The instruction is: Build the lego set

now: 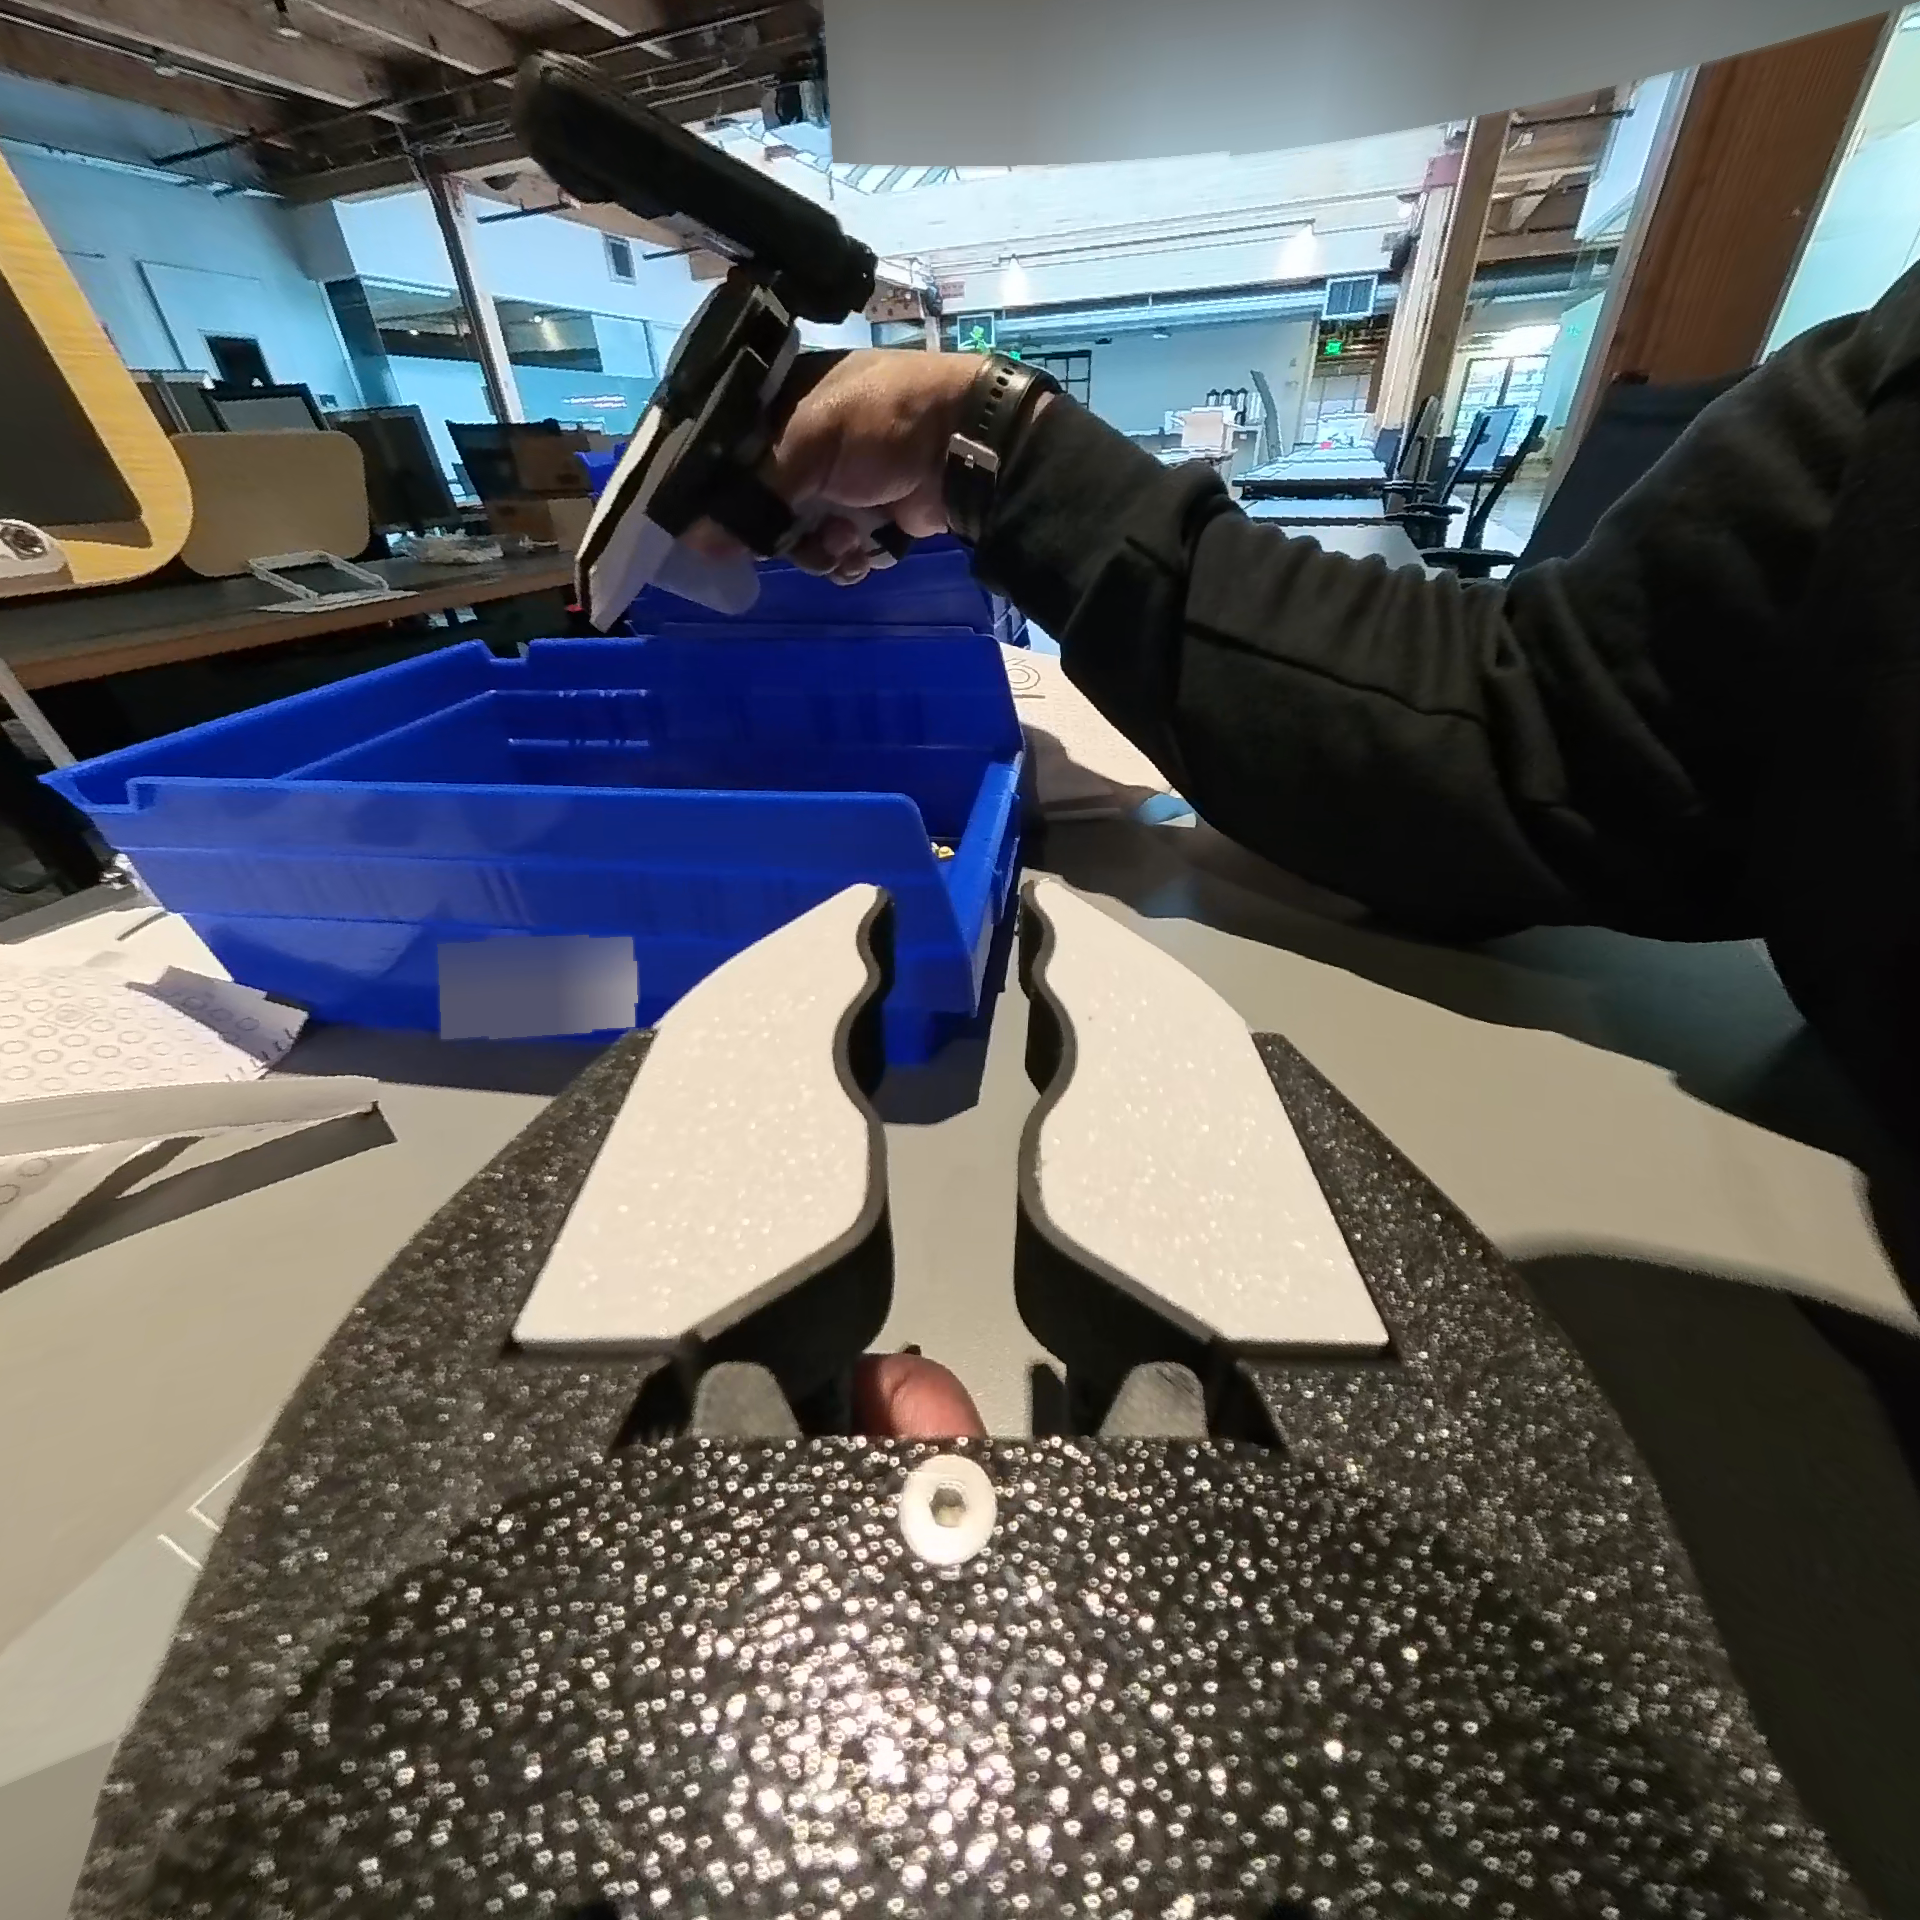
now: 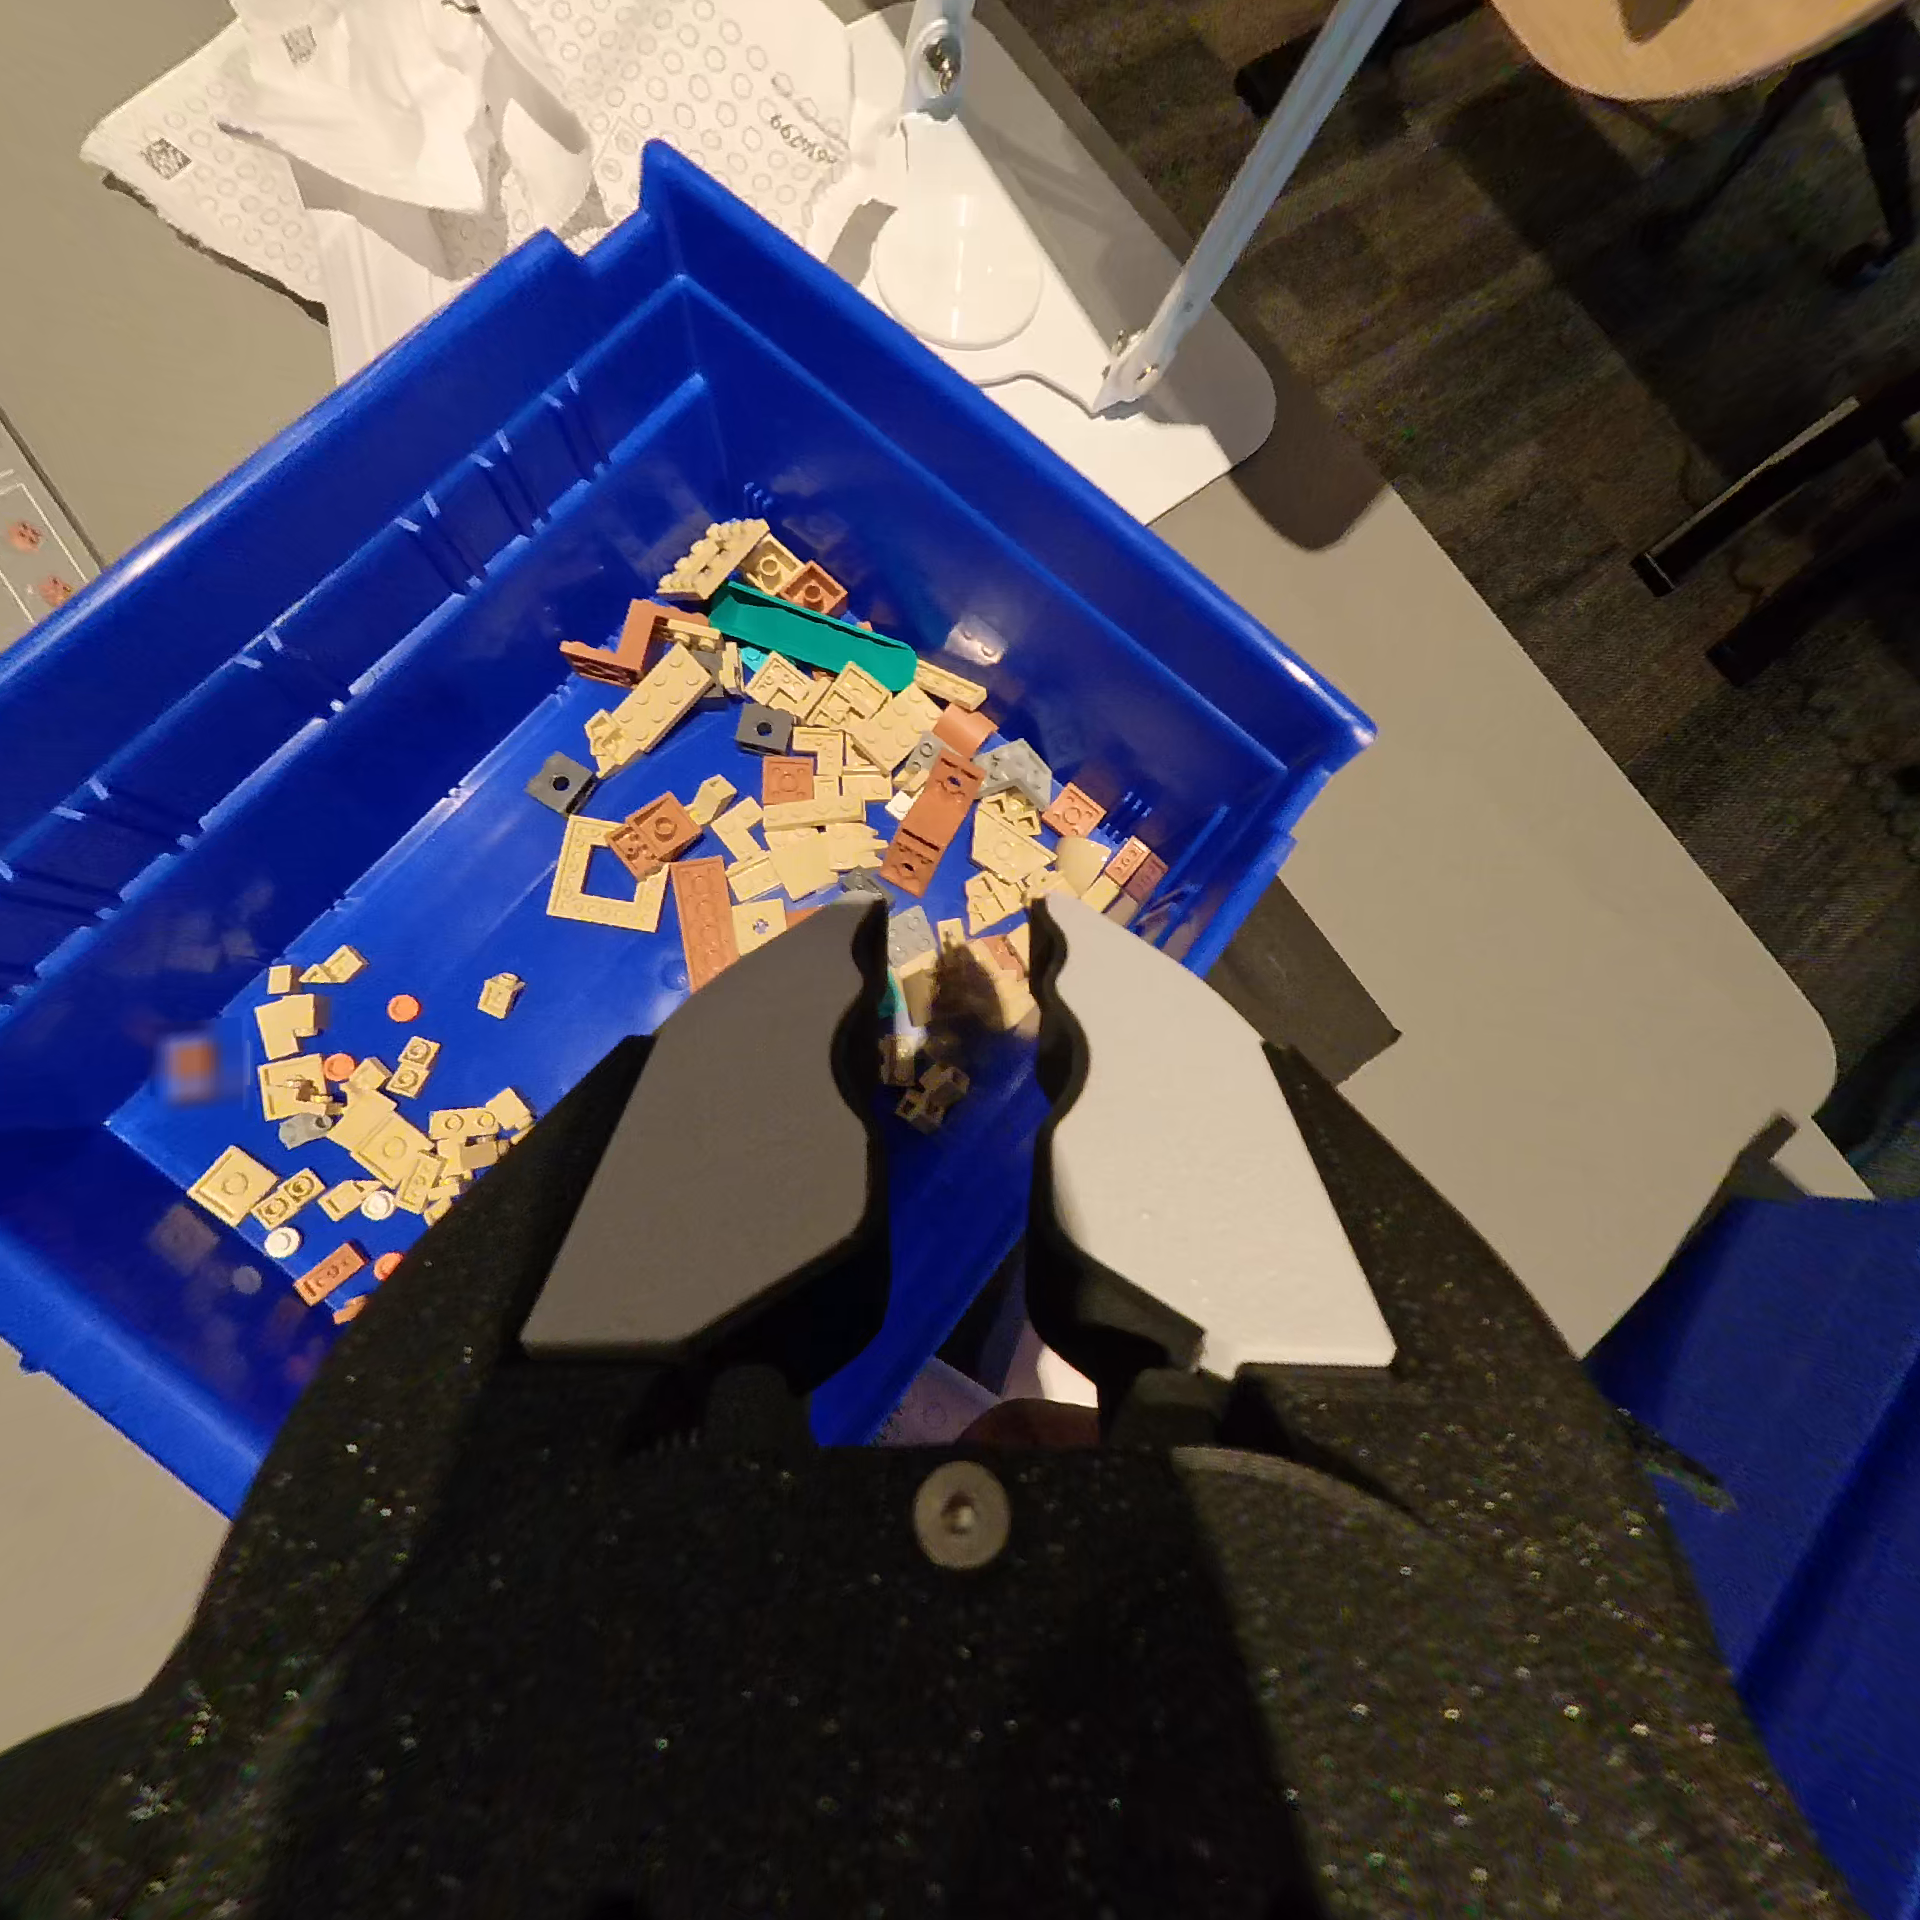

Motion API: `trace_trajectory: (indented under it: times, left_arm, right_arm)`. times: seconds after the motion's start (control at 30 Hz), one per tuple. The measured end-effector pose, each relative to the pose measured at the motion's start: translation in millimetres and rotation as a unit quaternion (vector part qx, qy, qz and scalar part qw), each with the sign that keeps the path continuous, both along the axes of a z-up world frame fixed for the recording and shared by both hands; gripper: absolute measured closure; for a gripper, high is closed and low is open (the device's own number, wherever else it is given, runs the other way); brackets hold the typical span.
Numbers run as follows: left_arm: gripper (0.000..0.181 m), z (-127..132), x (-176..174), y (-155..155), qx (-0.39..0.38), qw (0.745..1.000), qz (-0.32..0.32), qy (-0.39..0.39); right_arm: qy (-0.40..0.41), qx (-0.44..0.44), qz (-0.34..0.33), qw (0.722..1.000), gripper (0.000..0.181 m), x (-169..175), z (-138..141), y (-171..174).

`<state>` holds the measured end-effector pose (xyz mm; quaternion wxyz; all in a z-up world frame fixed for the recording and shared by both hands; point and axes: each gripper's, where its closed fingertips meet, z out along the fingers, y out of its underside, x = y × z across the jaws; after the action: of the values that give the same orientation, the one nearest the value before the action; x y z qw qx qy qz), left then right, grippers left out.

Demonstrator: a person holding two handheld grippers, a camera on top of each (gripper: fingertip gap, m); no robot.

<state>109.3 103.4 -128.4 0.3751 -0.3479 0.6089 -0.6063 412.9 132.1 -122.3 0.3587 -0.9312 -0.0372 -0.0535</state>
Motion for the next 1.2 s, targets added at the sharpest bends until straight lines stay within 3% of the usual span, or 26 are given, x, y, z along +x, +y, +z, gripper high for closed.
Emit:
trace_trajectory:
  times: [1.0, 1.2]
  left_arm:
    - [0.16, 0.0, -0.4, -0.4, 0.005, 1.0, 0.0, -0.001]
    - [0.159, 0.7, -0.7, 0.4, 0.005, 1.0, 0.001, -0.002]
  right_arm:
    - [-0.015, -0.048, 0.028, 0.998, 0.156, -19.4, -22.2, 24.1]
    - [-0.006, -0.057, -0.016, 0.998, 0.155, -16.3, -37.4, 42.2]
